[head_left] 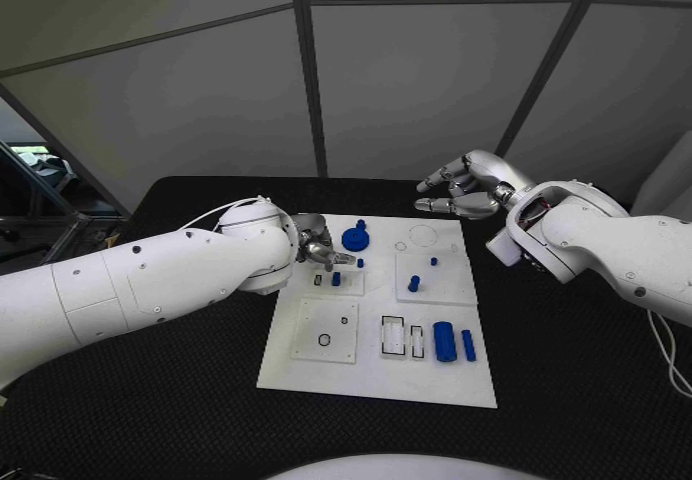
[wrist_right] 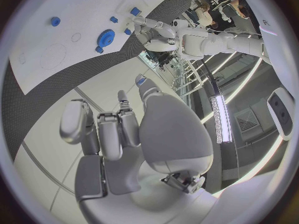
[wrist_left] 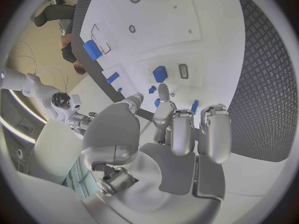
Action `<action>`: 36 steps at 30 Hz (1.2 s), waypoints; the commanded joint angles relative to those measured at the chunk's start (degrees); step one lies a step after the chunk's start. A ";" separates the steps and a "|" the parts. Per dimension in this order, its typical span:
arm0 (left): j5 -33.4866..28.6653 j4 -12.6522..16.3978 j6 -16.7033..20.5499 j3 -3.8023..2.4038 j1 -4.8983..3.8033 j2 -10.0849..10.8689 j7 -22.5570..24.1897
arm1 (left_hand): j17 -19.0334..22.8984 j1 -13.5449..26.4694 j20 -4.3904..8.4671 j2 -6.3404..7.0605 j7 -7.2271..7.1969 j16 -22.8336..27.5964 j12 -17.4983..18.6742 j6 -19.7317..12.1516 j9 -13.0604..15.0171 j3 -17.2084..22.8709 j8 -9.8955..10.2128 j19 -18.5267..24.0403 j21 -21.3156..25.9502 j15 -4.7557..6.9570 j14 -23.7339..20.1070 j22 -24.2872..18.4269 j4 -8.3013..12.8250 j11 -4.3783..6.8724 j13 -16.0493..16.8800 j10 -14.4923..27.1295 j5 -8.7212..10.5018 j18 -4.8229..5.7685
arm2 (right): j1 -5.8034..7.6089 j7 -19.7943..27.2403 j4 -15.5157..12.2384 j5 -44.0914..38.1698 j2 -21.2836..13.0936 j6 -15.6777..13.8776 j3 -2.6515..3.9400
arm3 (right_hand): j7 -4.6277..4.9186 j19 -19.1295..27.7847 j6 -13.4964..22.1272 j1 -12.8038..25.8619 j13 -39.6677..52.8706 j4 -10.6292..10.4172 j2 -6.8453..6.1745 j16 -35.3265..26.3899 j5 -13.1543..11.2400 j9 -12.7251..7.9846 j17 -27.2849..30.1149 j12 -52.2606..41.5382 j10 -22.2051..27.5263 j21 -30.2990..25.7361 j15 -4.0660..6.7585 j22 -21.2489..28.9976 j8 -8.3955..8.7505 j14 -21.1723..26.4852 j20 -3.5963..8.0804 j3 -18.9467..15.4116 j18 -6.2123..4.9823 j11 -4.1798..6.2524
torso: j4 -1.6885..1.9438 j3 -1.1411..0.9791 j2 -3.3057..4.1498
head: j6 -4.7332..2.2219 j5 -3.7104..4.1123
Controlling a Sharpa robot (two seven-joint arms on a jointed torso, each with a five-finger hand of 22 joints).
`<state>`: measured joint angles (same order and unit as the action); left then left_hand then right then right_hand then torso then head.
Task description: Assemble the parts on the task board
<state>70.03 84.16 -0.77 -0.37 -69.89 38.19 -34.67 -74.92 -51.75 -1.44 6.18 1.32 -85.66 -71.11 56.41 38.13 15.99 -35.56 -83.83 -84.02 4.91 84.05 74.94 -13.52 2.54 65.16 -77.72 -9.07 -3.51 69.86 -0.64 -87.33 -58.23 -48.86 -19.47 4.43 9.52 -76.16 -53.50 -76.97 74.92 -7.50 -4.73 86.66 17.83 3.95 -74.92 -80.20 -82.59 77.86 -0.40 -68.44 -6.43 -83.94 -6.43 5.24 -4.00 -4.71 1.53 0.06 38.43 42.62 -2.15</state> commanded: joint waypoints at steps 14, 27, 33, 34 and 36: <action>-1.04 -5.88 -10.36 -5.37 -3.01 -0.05 -0.35 | -8.54 -8.39 -1.62 -1.54 3.00 3.19 9.07 -5.21 -5.04 -8.63 4.26 3.97 5.93 -1.77 3.27 0.51 -2.48 -2.81 -11.04 8.59 -0.17 -0.40 | 0.09 0.61 0.71 0.51 0.52 0.76 0.03 | 0.00 0.43 0.51 0.81 5.03 -0.33 -0.05 -0.44 0.33 -0.04 -8.33 0.35 0.39 -0.36 0.12 0.13 0.37 -4.38 -0.10 -0.05 -0.78 0.16 | 0.02 -0.09 -0.02 | -0.70 -0.46; 0.04 -18.92 -18.26 -4.45 -4.41 -6.06 -0.09 | -7.64 -10.05 -2.49 -3.30 3.99 4.28 10.43 -5.53 -8.25 -11.92 6.84 5.23 7.74 -2.62 2.66 -1.10 -3.01 -3.73 -13.41 10.81 -0.07 -0.90 | 0.09 0.41 0.88 0.52 0.93 1.51 0.03 | 0.00 0.47 0.53 0.77 5.01 -0.36 0.04 -0.47 0.51 -0.03 -8.29 0.36 0.40 -0.42 0.12 0.20 0.38 -4.37 -0.11 -0.04 -0.79 0.16 | -0.09 -0.01 0.16 | -0.95 -1.03; 0.59 -23.71 -20.15 -3.82 -4.42 -8.83 -0.13 | -7.70 -10.08 -2.52 -3.49 4.00 4.22 10.23 -5.43 -8.40 -12.12 6.90 5.05 7.56 -2.65 2.67 -0.85 -3.02 -3.75 -13.22 10.72 -0.07 -0.84 | 0.08 0.34 0.94 0.49 1.08 1.66 0.03 | -0.01 0.49 0.54 0.65 5.01 -0.32 0.08 -0.48 0.67 -0.02 -8.30 0.36 0.40 -0.46 0.12 0.25 0.38 -4.37 -0.11 -0.02 -0.80 0.17 | -0.08 -0.01 0.16 | -0.83 -1.34; 0.62 -24.21 -20.15 -3.71 -4.40 -9.13 -0.07 | -7.70 -10.10 -2.53 -3.54 4.00 4.21 10.18 -5.41 -8.43 -12.16 6.91 5.02 7.53 -2.65 2.67 -0.81 -3.01 -3.74 -13.17 10.69 -0.08 -0.83 | 0.08 0.31 0.96 0.48 1.11 1.71 0.03 | -0.01 0.48 0.54 0.63 5.00 -0.31 0.09 -0.49 0.69 -0.02 -8.27 0.36 0.40 -0.46 0.12 0.25 0.38 -4.36 -0.11 -0.01 -0.80 0.17 | -0.14 -0.04 0.19 | -0.84 -1.42; 0.66 -24.92 -19.83 -3.55 -4.35 -9.63 0.18 | -7.80 -10.18 -2.54 -3.64 3.99 4.10 10.03 -5.34 -8.49 -12.24 6.92 4.90 7.39 -2.65 2.71 -0.63 -2.98 -3.74 -13.02 10.59 -0.10 -0.78 | 0.09 0.26 1.02 0.46 1.17 1.78 0.02 | -0.01 0.48 0.55 0.62 5.00 -0.31 0.09 -0.50 0.70 -0.02 -8.26 0.36 0.41 -0.46 0.12 0.25 0.38 -4.36 -0.11 -0.01 -0.80 0.17 | -0.24 -0.07 0.15 | -0.79 -1.50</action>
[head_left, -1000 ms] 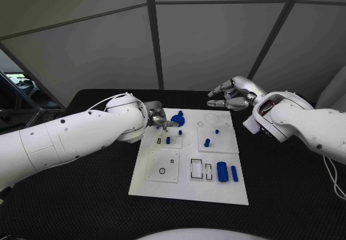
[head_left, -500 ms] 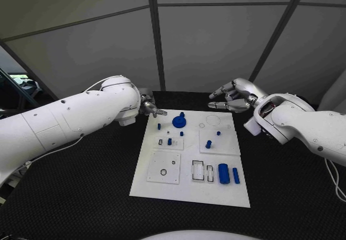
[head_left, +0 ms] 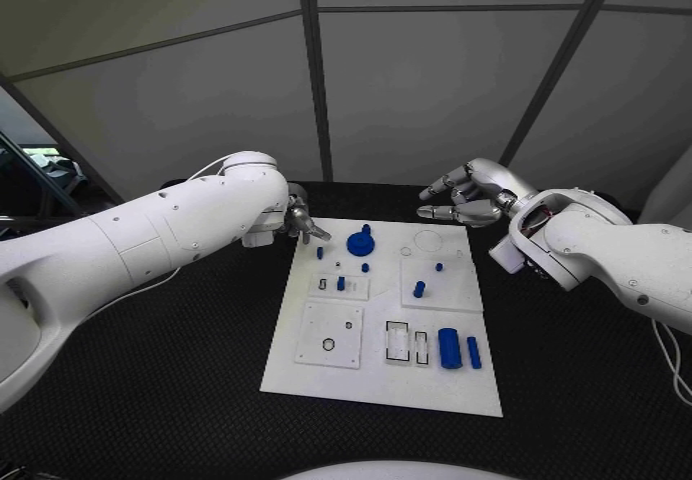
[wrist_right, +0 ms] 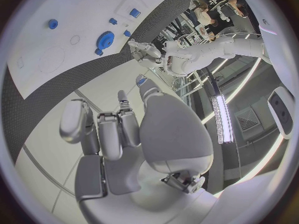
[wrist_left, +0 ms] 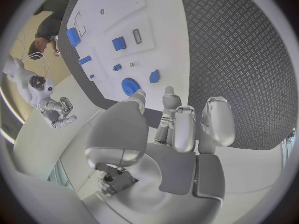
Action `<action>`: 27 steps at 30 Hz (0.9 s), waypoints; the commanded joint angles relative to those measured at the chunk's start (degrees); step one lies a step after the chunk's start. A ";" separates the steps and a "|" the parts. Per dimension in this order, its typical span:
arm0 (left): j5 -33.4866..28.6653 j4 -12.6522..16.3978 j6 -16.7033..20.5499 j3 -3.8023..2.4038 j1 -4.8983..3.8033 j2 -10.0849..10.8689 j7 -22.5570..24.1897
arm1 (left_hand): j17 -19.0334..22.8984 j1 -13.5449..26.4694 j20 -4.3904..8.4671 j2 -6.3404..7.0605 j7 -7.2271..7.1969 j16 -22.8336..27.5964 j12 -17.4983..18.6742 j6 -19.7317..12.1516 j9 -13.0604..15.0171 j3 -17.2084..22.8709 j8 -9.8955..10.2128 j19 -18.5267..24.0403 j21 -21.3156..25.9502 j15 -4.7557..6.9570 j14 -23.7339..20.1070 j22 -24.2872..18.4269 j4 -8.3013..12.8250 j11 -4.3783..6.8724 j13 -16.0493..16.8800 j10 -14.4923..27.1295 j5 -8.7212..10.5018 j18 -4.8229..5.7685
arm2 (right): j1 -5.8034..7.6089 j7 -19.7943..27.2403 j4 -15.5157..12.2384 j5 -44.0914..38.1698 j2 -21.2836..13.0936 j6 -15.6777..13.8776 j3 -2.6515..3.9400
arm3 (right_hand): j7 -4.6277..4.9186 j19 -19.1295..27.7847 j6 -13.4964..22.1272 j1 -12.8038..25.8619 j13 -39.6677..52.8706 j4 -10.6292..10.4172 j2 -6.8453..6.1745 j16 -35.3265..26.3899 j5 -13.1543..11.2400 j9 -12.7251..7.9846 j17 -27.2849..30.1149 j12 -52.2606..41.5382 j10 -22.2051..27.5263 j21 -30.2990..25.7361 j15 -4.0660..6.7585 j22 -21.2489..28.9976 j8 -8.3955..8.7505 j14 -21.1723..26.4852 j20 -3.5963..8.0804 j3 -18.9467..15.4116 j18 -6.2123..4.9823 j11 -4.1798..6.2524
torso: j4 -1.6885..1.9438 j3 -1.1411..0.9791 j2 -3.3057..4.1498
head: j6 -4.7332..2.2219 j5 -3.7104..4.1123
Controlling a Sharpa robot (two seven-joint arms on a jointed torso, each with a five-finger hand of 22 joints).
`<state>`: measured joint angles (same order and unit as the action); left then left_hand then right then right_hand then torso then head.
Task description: Assemble the parts on the task board
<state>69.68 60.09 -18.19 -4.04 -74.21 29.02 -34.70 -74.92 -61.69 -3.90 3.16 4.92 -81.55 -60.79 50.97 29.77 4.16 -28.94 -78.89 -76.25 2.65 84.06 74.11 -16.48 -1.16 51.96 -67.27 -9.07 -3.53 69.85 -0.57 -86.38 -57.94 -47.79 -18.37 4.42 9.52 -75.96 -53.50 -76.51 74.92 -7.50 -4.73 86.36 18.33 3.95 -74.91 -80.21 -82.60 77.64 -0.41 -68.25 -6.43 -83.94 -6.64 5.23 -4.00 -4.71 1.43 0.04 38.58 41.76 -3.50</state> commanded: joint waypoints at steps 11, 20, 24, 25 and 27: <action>1.07 -2.60 -3.91 0.36 0.39 -2.32 1.06 | -7.97 -0.48 -0.11 -1.31 0.29 -0.24 -0.66 0.66 -0.52 -0.97 0.31 -0.34 -0.65 -0.35 2.81 0.60 -0.03 0.03 0.34 -0.09 -0.15 -0.68 | 0.10 0.26 0.28 0.13 0.56 0.91 0.03 | 0.00 0.28 0.55 0.15 5.00 -0.31 0.09 -0.20 0.20 -0.03 -8.27 0.37 0.41 -0.25 0.13 0.05 0.38 -4.36 0.09 -0.01 -0.80 0.17 | -0.04 0.01 -0.04 | -0.06 -0.03; 1.08 -3.47 -4.71 0.38 0.59 -3.13 1.19 | -8.00 -1.08 -0.09 -1.86 0.14 -0.29 -0.88 1.24 -0.80 -1.39 0.18 -0.43 -0.70 -0.28 2.83 0.74 0.13 0.14 0.41 -0.19 -0.18 -0.66 | 0.10 0.24 0.44 0.13 0.75 1.04 0.03 | 0.00 0.33 0.56 0.14 4.98 -0.32 0.13 -0.23 0.25 -0.03 -8.23 0.38 0.42 -0.30 0.13 0.14 0.39 -4.35 0.09 -0.01 -0.82 0.17 | -0.04 -0.01 -0.05 | 0.07 0.08; 0.81 -3.41 -4.94 0.38 0.61 -3.23 1.26 | -8.01 -1.44 -0.07 -2.07 0.07 -0.31 -0.96 1.47 -0.91 -1.56 0.11 -0.46 -0.71 -0.24 2.83 0.79 0.21 0.20 0.41 -0.23 -0.20 -0.65 | 0.10 0.25 0.49 0.13 0.80 1.07 0.03 | 0.00 0.33 0.56 0.13 4.98 -0.32 0.13 -0.23 0.26 -0.03 -8.23 0.38 0.42 -0.30 0.13 0.13 0.39 -4.35 0.09 -0.01 -0.82 0.17 | -0.03 0.00 -0.08 | 0.08 0.32; 0.50 -3.37 -5.03 0.38 0.62 -3.24 1.25 | -8.00 -1.66 -0.06 -2.17 0.05 -0.29 -0.95 1.52 -0.98 -1.63 0.10 -0.46 -0.69 -0.22 2.83 0.79 0.27 0.22 0.36 -0.21 -0.20 -0.66 | 0.10 0.24 0.51 0.13 0.81 1.07 0.03 | 0.00 0.31 0.58 0.11 4.99 -0.33 0.17 -0.22 0.30 -0.03 -8.25 0.37 0.41 -0.30 0.13 0.12 0.39 -4.35 0.09 0.01 -0.82 0.17 | -0.02 0.00 -0.07 | -0.04 0.55; 0.00 -3.28 -5.25 0.38 0.62 -3.23 1.21 | -7.98 -2.08 -0.04 -2.32 0.03 -0.27 -0.96 1.57 -1.10 -1.73 0.12 -0.44 -0.65 -0.20 2.82 0.78 0.38 0.25 0.30 -0.18 -0.22 -0.67 | 0.10 0.23 0.54 0.13 0.84 1.09 0.03 | 0.00 0.31 0.58 0.11 4.99 -0.33 0.17 -0.22 0.30 -0.03 -8.25 0.37 0.41 -0.30 0.13 0.12 0.39 -4.35 0.09 0.01 -0.82 0.17 | 0.03 0.02 -0.06 | -0.01 0.50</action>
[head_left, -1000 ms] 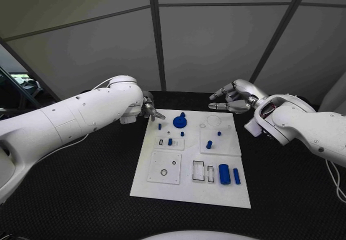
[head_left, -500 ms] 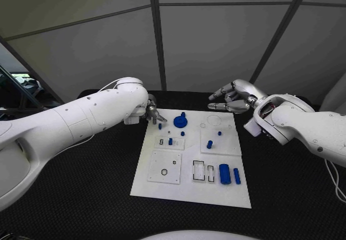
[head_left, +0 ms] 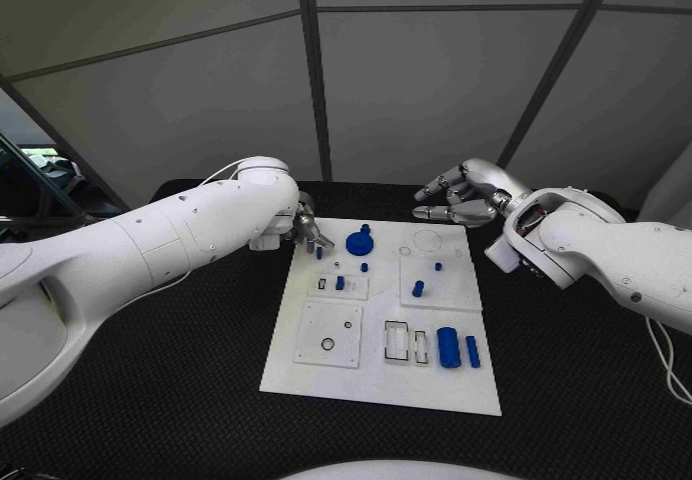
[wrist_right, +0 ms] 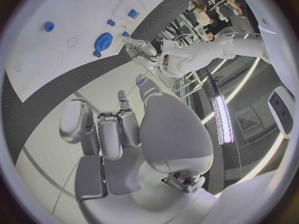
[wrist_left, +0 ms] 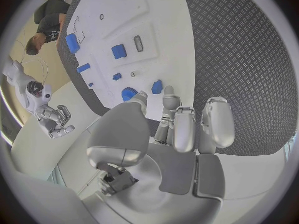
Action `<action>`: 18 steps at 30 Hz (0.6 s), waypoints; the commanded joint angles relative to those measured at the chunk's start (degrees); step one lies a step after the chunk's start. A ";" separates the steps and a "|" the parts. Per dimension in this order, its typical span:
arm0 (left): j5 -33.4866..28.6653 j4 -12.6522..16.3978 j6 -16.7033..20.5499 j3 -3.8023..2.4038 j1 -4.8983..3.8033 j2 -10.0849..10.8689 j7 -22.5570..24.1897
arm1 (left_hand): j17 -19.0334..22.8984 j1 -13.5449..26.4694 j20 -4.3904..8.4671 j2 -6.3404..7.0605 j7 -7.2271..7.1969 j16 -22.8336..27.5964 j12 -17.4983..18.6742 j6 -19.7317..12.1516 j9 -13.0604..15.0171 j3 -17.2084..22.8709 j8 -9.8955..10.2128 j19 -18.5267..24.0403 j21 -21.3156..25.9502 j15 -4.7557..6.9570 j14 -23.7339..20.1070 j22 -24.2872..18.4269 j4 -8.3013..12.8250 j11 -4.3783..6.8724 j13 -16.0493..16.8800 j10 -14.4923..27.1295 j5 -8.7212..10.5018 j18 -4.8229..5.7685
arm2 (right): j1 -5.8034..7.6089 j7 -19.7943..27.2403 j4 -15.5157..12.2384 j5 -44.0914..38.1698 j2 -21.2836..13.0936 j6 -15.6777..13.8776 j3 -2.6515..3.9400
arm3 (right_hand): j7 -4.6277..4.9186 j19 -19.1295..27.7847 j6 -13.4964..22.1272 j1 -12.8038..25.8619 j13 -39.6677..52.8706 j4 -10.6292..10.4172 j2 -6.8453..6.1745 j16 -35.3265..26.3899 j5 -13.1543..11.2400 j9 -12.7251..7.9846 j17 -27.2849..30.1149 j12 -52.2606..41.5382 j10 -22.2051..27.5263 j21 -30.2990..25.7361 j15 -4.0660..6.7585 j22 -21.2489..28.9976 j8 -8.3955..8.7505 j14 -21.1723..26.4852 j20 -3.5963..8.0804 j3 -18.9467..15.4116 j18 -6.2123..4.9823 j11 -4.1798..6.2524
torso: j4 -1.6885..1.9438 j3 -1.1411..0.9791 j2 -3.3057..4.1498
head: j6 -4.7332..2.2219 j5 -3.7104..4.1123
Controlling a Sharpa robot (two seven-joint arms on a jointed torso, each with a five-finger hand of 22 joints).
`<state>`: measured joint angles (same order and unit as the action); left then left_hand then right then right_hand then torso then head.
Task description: Assemble the parts on the task board
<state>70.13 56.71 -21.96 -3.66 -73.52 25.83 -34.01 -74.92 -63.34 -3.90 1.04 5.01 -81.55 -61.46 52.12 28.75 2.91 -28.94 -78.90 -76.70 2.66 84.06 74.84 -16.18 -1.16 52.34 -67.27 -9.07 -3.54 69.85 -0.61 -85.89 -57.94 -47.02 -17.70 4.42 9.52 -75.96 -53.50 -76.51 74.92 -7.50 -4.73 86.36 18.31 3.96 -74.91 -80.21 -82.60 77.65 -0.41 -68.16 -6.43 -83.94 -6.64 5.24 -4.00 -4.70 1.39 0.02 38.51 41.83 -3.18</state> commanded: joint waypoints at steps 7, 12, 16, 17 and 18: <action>-1.37 0.20 -2.10 0.00 -0.06 0.01 0.37 | -7.94 -2.41 0.05 -1.23 -0.16 -0.24 -0.37 0.72 -0.53 -0.64 0.02 -0.44 -0.12 -0.12 2.80 0.11 0.55 0.35 -0.26 -0.11 -0.27 -0.66 | 0.10 0.30 0.17 0.13 0.13 0.40 0.03 | 0.01 0.35 0.59 0.09 4.95 -0.36 0.27 -0.26 0.31 -0.03 -8.19 0.41 0.45 -0.35 0.13 0.10 0.39 -4.34 0.09 0.03 -0.83 0.16 | 0.09 0.04 0.02 | -0.41 0.30; -1.65 0.15 -1.76 0.00 -0.06 0.02 0.31 | -7.95 -4.77 0.11 -2.75 -0.25 -0.27 -0.42 0.82 -0.87 0.08 -0.08 -0.50 -0.09 -0.04 2.80 0.24 1.39 0.44 -0.44 -0.04 -0.33 -0.64 | 0.10 0.33 0.27 0.13 0.17 0.37 0.03 | 0.01 0.35 0.59 0.09 4.95 -0.36 0.27 -0.26 0.31 -0.03 -8.19 0.41 0.45 -0.35 0.13 0.10 0.39 -4.34 0.09 0.03 -0.83 0.16 | 0.03 0.02 0.02 | -0.38 0.31; -2.28 0.18 -1.46 0.00 -0.06 0.01 0.34 | -7.99 -7.66 0.23 -4.13 -0.54 -0.32 -0.50 0.86 -1.01 1.62 -0.30 -0.57 -0.12 0.15 2.82 0.39 2.92 0.70 -0.47 -0.06 -0.44 -0.63 | 0.10 0.37 0.34 0.13 0.26 0.36 0.03 | 0.03 0.37 0.62 0.22 4.93 -0.50 0.38 -0.31 0.01 -0.02 -8.12 0.42 0.46 -0.41 0.12 0.16 0.39 -4.32 0.09 -0.04 -0.84 0.14 | 0.03 0.03 0.01 | -0.29 0.32; -2.81 0.16 -1.43 0.00 -0.06 0.00 0.46 | -8.00 -8.47 0.28 -4.47 -0.62 -0.34 -0.48 0.86 -1.02 2.15 -0.38 -0.61 -0.13 0.21 2.83 0.44 3.40 0.78 -0.52 -0.03 -0.47 -0.62 | 0.10 0.38 0.35 0.13 0.28 0.36 0.03 | 0.03 0.39 0.63 0.26 4.91 -0.56 0.38 -0.31 -0.16 -0.01 -8.14 0.42 0.47 -0.45 0.11 0.21 0.39 -4.33 0.09 -0.11 -0.85 0.14 | 0.04 0.03 0.01 | -0.23 0.33; -3.69 0.10 -1.44 0.00 -0.06 -0.01 0.59 | -7.99 -9.09 0.34 -4.79 -0.65 -0.33 -0.41 0.81 -1.05 2.62 -0.43 -0.61 -0.12 0.26 2.83 0.46 3.75 0.82 -0.62 0.02 -0.40 -0.63 | 0.10 0.38 0.37 0.13 0.30 0.36 0.03 | 0.03 0.39 0.63 0.26 4.91 -0.56 0.38 -0.31 -0.16 -0.01 -8.14 0.42 0.47 -0.45 0.11 0.21 0.39 -4.33 0.09 -0.11 -0.85 0.14 | 0.03 0.03 0.00 | -0.22 0.34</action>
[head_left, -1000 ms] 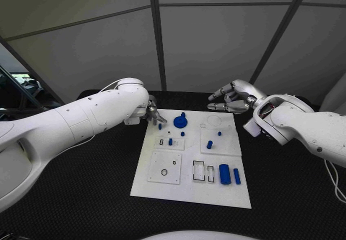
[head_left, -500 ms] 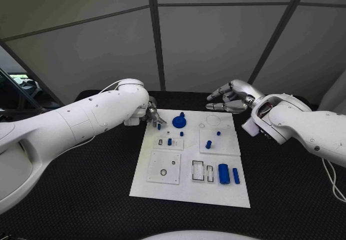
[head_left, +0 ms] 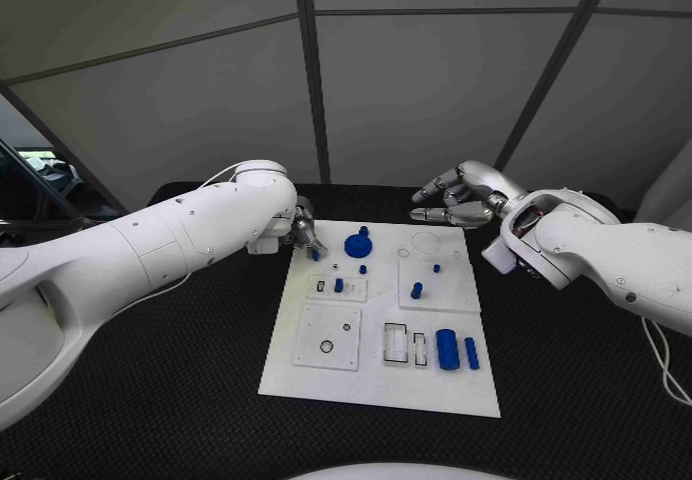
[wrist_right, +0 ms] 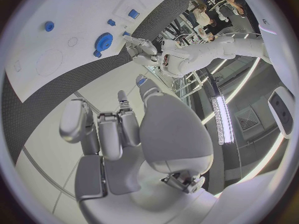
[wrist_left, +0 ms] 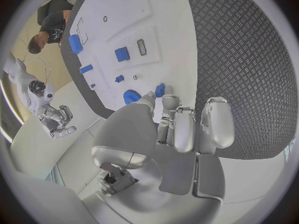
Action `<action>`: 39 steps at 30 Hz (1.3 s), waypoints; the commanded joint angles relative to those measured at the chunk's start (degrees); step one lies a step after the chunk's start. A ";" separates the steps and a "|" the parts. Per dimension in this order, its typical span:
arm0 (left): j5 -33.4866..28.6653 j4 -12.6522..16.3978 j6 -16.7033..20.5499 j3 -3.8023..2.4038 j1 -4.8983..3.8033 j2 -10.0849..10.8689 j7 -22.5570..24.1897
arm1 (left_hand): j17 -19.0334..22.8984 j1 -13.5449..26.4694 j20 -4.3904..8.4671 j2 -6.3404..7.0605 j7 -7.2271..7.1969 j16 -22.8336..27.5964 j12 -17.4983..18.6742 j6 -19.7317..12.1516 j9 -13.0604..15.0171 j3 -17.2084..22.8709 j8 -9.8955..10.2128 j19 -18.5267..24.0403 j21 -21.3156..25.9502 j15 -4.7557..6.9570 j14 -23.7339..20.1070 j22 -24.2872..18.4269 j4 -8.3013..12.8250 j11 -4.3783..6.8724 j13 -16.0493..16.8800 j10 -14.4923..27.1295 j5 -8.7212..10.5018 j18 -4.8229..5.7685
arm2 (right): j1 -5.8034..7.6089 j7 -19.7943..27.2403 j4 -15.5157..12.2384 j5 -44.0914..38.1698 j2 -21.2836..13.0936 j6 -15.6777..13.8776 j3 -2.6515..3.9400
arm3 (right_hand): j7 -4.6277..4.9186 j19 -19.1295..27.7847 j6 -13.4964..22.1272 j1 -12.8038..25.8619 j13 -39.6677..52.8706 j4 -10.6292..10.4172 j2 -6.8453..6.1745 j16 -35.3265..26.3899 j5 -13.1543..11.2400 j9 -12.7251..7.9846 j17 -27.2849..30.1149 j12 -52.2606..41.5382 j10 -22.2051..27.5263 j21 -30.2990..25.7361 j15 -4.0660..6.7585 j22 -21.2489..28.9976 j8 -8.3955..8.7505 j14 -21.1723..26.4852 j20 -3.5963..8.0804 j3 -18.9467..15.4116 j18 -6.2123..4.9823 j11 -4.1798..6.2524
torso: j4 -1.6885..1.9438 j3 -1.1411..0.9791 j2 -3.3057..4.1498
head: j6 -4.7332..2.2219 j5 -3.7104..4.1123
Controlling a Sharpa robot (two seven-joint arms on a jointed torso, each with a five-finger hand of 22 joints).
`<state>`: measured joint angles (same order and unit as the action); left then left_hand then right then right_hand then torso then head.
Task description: Assemble the parts on the task board
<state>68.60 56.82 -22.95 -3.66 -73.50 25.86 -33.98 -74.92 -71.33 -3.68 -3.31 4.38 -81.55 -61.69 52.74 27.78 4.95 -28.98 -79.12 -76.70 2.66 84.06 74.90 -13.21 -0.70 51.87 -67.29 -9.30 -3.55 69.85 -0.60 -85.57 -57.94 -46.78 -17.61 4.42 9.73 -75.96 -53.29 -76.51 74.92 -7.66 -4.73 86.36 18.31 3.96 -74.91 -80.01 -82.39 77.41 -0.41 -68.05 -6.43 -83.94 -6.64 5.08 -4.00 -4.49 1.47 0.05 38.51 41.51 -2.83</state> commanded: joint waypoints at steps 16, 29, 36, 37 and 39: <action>-7.79 -0.67 1.24 0.01 -0.07 0.31 2.52 | -7.68 -6.09 0.13 -0.33 0.25 0.00 1.04 -1.94 0.42 16.10 -2.06 -0.38 0.10 0.12 2.62 1.00 7.57 0.21 -1.96 0.67 5.79 -0.56 | 0.11 0.33 0.14 0.14 0.02 0.25 0.03 | -0.17 0.35 0.42 0.33 4.94 -0.48 0.40 -0.33 -0.44 0.00 -8.13 0.18 0.24 -0.20 0.11 0.05 0.38 -4.33 0.08 -0.04 -0.84 -0.08 | -0.04 0.00 -0.01 | 0.56 -0.03; -11.63 11.21 9.01 0.01 -0.07 8.28 1.61 | -8.24 -1.48 0.21 2.74 0.05 -0.73 -0.35 -2.45 1.85 25.17 -4.74 -1.01 -0.35 0.31 2.98 2.00 9.11 0.41 -1.30 -0.76 5.89 -0.40 | 0.11 0.29 0.41 0.14 -0.14 0.33 0.03 | -0.18 0.38 0.42 0.36 4.93 -0.52 0.41 -0.37 -0.52 0.00 -8.07 0.18 0.24 -0.24 0.11 0.11 0.37 -4.32 0.08 -0.09 -0.85 -0.08 | 0.20 0.02 -0.09 | 0.96 -0.02; -10.95 19.48 13.59 0.10 0.61 13.44 0.71 | -8.42 -0.82 0.28 3.21 -0.06 -0.95 -0.63 -2.47 2.09 26.23 -5.24 -1.15 -0.44 0.40 3.10 2.17 9.35 0.51 -1.16 -1.08 5.90 -0.37 | 0.11 0.29 0.52 0.14 -0.23 0.37 0.03 | -0.18 0.38 0.42 0.36 4.93 -0.52 0.41 -0.37 -0.52 0.00 -8.07 0.18 0.24 -0.24 0.11 0.11 0.37 -4.32 0.08 -0.09 -0.85 -0.08 | 0.16 -0.02 -0.13 | 1.30 -0.42; -10.61 20.32 14.00 0.12 0.79 13.92 0.66 | -8.46 -0.74 0.30 3.30 -0.08 -1.00 -0.70 -2.47 2.12 26.38 -5.31 -1.18 -0.46 0.41 3.12 2.21 9.40 0.53 -1.09 -1.16 5.90 -0.36 | 0.11 0.29 0.54 0.14 -0.23 0.37 0.03 | -0.18 0.38 0.42 0.36 4.93 -0.52 0.41 -0.37 -0.52 0.00 -8.07 0.18 0.24 -0.24 0.11 0.11 0.37 -4.32 0.08 -0.09 -0.85 -0.08 | 0.21 -0.03 -0.15 | 1.31 -0.48; -9.31 22.18 14.88 0.20 1.30 14.90 0.57 | -8.52 -0.66 0.31 3.39 -0.11 -1.07 -0.77 -2.46 2.15 26.55 -5.39 -1.21 -0.48 0.43 3.16 2.25 9.46 0.55 -1.04 -1.23 5.90 -0.35 | 0.11 0.31 0.59 0.14 -0.24 0.38 0.02 | -0.18 0.38 0.42 0.36 4.93 -0.52 0.41 -0.37 -0.52 0.00 -8.07 0.18 0.24 -0.24 0.11 0.11 0.37 -4.32 0.08 -0.09 -0.85 -0.08 | 0.27 0.02 -0.17 | 1.40 -0.56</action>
<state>58.09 78.24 -11.84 -3.48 -72.29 40.62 -32.82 -74.92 -72.43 -3.29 0.08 4.32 -82.32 -62.30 50.54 29.95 26.19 -34.21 -79.95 -76.92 2.66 84.06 74.93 -8.74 -0.14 50.77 -67.97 -3.40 -3.56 69.85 -0.61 -85.01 -57.94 -46.98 -17.54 4.41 9.57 -75.96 -53.14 -76.51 74.92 -7.80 -4.73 86.36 18.03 3.96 -74.90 -80.02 -82.39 77.40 -0.41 -68.01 -6.43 -83.94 -6.64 4.94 -4.00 -4.50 1.64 0.05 38.40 42.79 -3.29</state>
